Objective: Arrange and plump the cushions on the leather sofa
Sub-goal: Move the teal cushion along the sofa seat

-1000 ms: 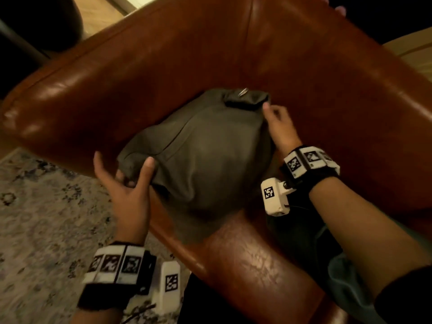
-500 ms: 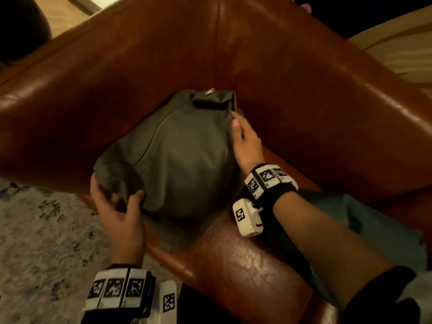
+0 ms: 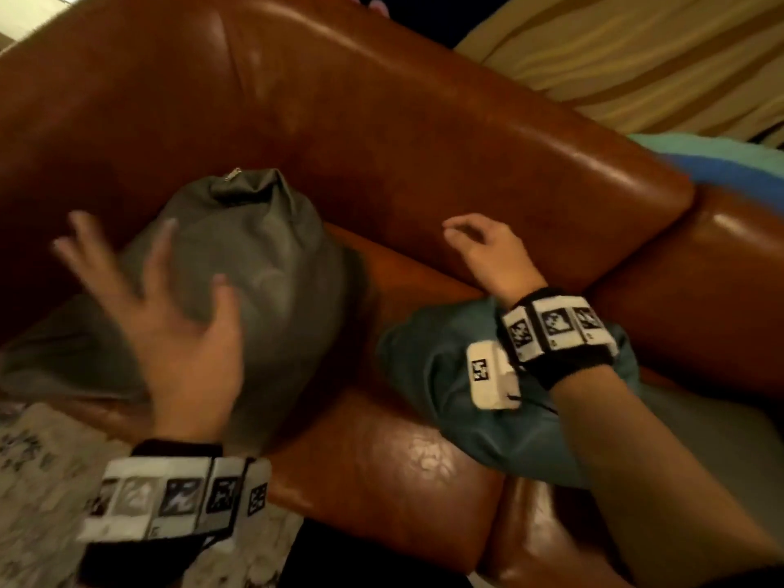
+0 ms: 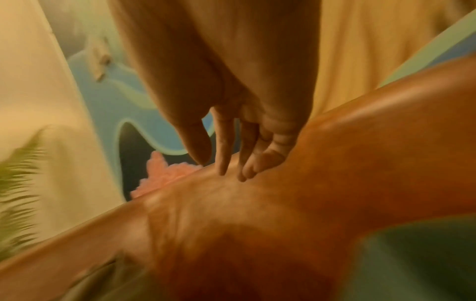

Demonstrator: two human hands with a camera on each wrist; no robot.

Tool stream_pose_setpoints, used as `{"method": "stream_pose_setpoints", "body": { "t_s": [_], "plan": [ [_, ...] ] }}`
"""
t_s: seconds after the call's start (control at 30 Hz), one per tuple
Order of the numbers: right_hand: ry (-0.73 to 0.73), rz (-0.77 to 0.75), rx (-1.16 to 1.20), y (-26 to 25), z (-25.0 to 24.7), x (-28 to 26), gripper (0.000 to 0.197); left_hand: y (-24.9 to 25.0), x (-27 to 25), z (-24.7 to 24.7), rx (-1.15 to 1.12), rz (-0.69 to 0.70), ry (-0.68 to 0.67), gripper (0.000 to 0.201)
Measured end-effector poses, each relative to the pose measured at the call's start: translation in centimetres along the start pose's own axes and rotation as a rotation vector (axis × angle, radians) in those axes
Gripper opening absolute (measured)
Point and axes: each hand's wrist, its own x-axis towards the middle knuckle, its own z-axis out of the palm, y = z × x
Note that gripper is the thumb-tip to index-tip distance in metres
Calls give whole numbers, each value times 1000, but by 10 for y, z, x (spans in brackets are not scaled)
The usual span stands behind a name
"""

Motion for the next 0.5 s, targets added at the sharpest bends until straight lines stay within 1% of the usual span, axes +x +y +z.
{"method": "stream_pose_setpoints", "body": {
  "t_s": [0.03, 0.07, 0.1, 0.13, 0.17, 0.2, 0.27, 0.33, 0.37, 0.4, 0.43, 0.47, 0.5],
  "plan": [
    [55, 47, -14, 24, -21, -12, 23, 27, -13, 15, -82, 90, -88, 53],
    [108, 95, -17, 47, -40, -26, 23, 50, -28, 34, -105, 138, -206, 53],
    [163, 151, -8, 71, -58, -43, 24, 57, -42, 51, -133, 131, -353, 54],
    [220, 220, 17, 94, -73, -63, 25, 68, -56, 66, -160, 78, -521, 57],
    [271, 292, 39, 117, -86, -83, 25, 72, -70, 79, -187, 5, -654, 63],
    [317, 360, 66, 142, -96, -104, 27, 75, -85, 89, -221, -60, -747, 70],
    [348, 476, 147, 187, -98, -139, 37, 79, -113, 103, -283, -196, -848, 87],
    [332, 567, 293, 222, -84, -162, 64, 73, -138, 114, -347, -351, -922, 105],
    [336, 596, 361, 235, -75, -168, 73, 71, -148, 119, -377, -442, -947, 110],
    [342, 623, 406, 244, -64, -173, 73, 71, -157, 122, -410, -517, -966, 110],
    [355, 648, 413, 254, -55, -176, 72, 74, -163, 125, -436, -561, -976, 105],
    [384, 677, 391, 264, -46, -175, 79, 78, -166, 128, -437, -570, -982, 96],
    [413, 714, 371, 267, -39, -174, 92, 81, -169, 131, -429, -583, -974, 88]
  ]
}}
